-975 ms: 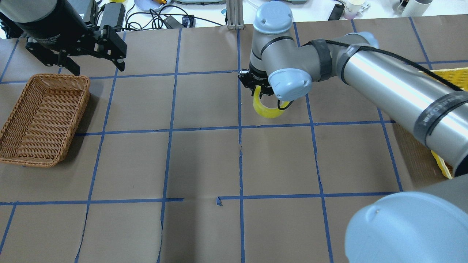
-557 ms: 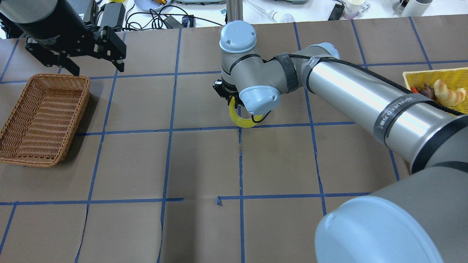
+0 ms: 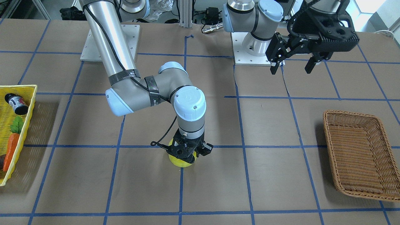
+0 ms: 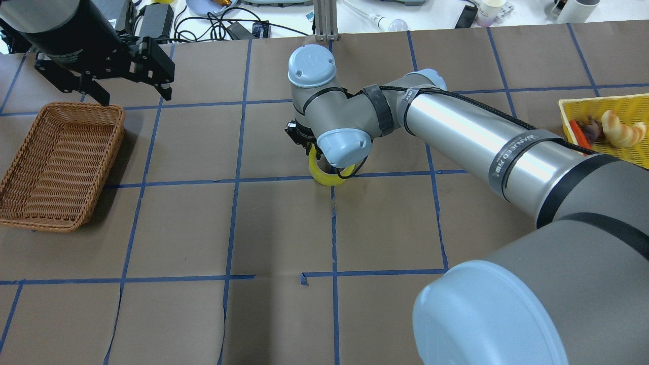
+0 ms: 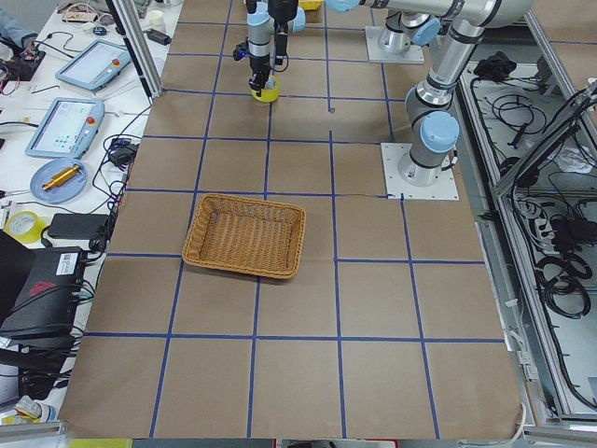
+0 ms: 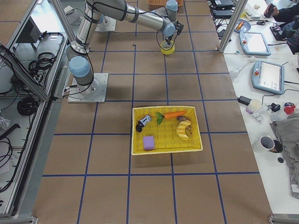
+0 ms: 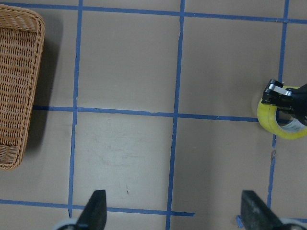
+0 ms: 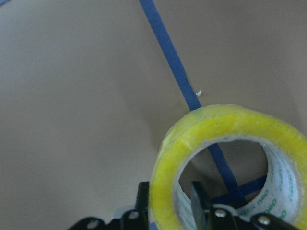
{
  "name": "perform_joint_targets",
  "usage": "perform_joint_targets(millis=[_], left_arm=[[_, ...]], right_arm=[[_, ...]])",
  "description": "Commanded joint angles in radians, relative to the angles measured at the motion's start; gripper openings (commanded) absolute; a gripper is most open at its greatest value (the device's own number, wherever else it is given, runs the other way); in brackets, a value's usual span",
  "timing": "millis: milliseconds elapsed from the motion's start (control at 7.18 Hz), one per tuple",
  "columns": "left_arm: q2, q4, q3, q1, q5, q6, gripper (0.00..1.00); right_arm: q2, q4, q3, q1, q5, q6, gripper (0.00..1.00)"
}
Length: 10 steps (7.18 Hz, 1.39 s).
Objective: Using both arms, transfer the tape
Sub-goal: 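Release the tape roll on the table and raise the right gripper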
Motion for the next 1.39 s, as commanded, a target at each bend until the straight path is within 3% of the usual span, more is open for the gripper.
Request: perform_joint_targets(millis=[0,278,835,975,1114,1253], left_arm=[[0.0,0.0,0.003,0.0,-0.002,0.002,1.0],[-0.001,0.0,0.003,0.0,-0.002,0.002,1.0],[-0.017,-0.014,-0.029,-0.013,-0.013,-0.007,1.0],[-0.032,0.03,-0.102,-0.017,-0.084,-0.016,1.0],[-0.085,0.214,-0.188,-0.028,-0.161,-0.057,1.0],[-0.14,0.342,-0.237,-0.092,-0.158,-0.126,1.0]], right_arm=[[-0.035,0.011,-0.008,-0.008,-0.013,-0.007,1.0],[-0.144,0.087,-0.004,-0.046,-0.017,-0.117,1.0],[-0.38,0.309,0.007,-0.309,0.013,-0.477,1.0],[-0.411,0.354,0.009,-0.346,0.003,-0.525,1.0],[-0.425,0.37,0.007,-0.363,0.013,-0.55,1.0],[-0.441,0.411,0.007,-0.37,-0.002,-0.579,1.0]])
